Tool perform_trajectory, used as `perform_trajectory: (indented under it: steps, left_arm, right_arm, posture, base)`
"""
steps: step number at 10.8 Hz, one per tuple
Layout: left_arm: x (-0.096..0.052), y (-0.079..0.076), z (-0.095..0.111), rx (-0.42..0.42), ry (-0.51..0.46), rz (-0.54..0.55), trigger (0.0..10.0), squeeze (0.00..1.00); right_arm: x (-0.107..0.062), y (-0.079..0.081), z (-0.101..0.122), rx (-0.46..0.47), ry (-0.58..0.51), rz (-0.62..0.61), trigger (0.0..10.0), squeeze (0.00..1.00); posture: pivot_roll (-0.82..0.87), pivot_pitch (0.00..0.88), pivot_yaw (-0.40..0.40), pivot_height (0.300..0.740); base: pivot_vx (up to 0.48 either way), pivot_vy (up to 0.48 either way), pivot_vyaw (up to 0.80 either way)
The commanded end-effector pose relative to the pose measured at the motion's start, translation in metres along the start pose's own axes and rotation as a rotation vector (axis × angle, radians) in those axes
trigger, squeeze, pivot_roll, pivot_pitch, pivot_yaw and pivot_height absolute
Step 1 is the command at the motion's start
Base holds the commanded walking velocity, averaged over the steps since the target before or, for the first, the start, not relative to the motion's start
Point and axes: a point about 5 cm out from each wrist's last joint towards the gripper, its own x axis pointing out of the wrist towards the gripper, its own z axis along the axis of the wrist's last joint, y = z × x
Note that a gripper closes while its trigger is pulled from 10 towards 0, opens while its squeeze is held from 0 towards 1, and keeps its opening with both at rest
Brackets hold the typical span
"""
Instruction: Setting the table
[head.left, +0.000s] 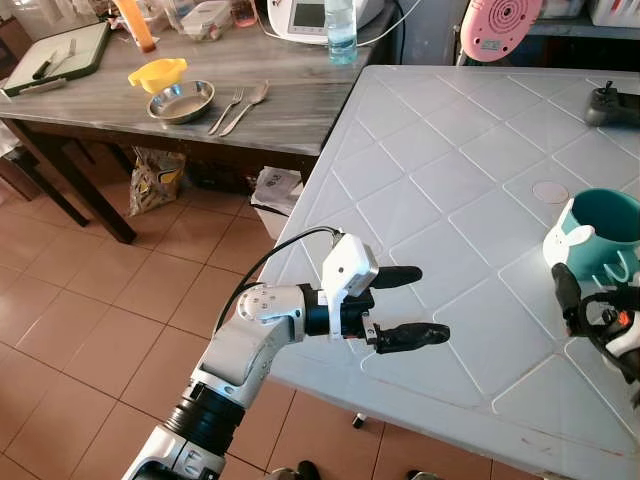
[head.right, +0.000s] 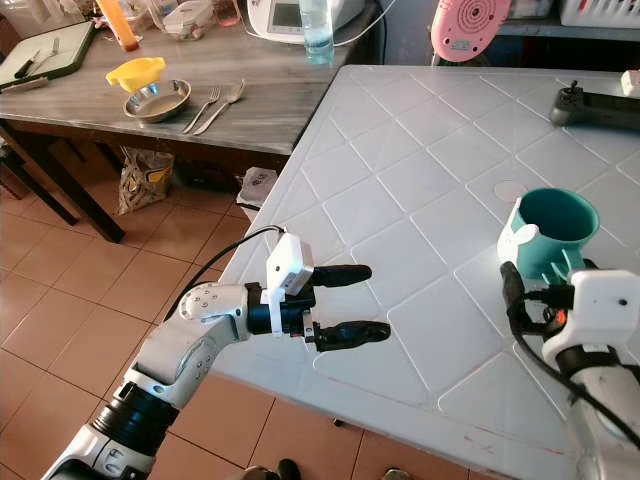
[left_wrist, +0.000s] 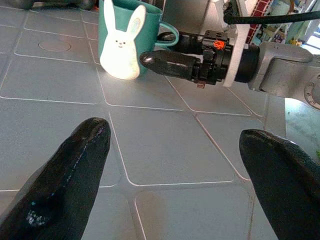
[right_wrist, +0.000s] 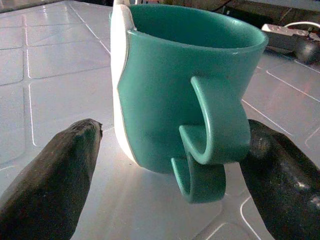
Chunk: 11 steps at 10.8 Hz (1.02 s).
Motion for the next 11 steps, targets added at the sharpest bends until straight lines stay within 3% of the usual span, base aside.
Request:
perform_trajectory:
  steps: [1,2,3,4,11]
  left_arm:
    - [-0.002,-0.002,0.001,0.016,0.003,-0.01,10.0,0.0]
    - [-0.002,-0.002,0.001,0.014,0.005,-0.008,10.0,0.0]
    - [-0.002,-0.002,0.001,0.015,0.006,-0.005,10.0,0.0]
    - [-0.002,-0.002,0.0,0.014,0.006,0.0,10.0,0.0]
    - [0.0,-0.001,-0.001,0.006,0.007,0.013,10.0,0.0]
  right_arm:
    - [0.001,-0.004,0.001,0.006,-0.005,0.0,10.0,1.0]
    - [0.003,-0.002,0.002,0.014,-0.011,0.011,10.0,0.98]
    - [0.004,0.0,0.004,0.017,-0.017,0.022,4.7,0.42]
    - [0.005,0.002,0.003,0.015,-0.02,0.028,0.0,0.0]
    - [0.0,0.012,0.006,0.018,-0.044,0.015,0.0,0.0]
  posture:
    - [-0.12,0.169,0.162,0.74]
    - [-0.12,0.169,0.162,0.74]
    - [-0.11,0.169,0.158,0.74]
    - [-0.11,0.168,0.157,0.74]
    - [-0.12,0.163,0.153,0.74]
  base:
    - [0.0,0.0,0.0]
    - [0.0,0.0,0.0]
    - [0.0,0.0,0.0]
    - [0.0,0.0,0.0]
    - [0.0,0.0,0.0]
